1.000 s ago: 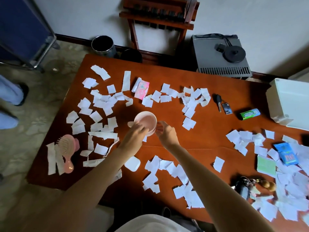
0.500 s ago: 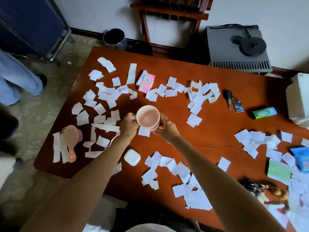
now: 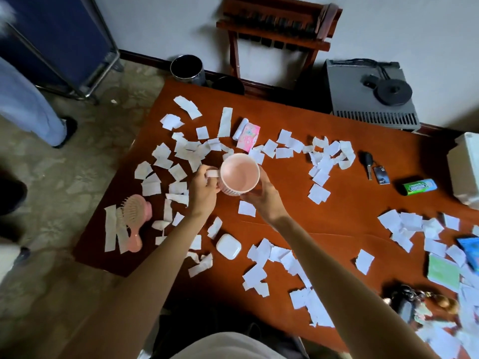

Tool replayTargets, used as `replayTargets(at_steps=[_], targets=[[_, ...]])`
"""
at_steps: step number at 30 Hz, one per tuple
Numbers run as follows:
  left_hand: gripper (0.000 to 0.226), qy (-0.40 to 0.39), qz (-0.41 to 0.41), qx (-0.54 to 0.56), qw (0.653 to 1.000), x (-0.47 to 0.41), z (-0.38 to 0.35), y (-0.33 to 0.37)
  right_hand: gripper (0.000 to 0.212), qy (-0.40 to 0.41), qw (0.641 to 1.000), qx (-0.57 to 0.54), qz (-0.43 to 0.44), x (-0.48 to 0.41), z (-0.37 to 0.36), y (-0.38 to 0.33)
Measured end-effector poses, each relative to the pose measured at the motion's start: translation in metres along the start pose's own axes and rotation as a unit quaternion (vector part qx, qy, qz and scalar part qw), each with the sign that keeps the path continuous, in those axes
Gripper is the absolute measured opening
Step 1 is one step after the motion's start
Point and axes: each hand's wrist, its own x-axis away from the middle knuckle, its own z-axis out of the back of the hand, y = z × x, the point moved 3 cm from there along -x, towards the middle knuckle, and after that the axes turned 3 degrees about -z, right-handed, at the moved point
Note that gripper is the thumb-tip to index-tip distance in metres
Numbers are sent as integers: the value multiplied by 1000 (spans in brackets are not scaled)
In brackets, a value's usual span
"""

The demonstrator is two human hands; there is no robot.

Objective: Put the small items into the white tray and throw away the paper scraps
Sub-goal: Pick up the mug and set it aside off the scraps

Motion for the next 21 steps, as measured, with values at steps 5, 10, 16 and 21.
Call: replayTargets(at_steps=[5,10,16,21], targets=[[26,43,28,18,999,-29,76,-24,72,-4,1000,17,-6,-23,-77,-33],[19,78,43,44,995,-77,168,-66,70,-27,999,18,-41,-60,-176,-57],[26,75,87,36,993,-127,240,-103,65,-43,995,47,-81,-107,-265,-69],[28,57,121,56,989,-152,257,-123,64,-80,989,76,-97,-130,-300,-71]])
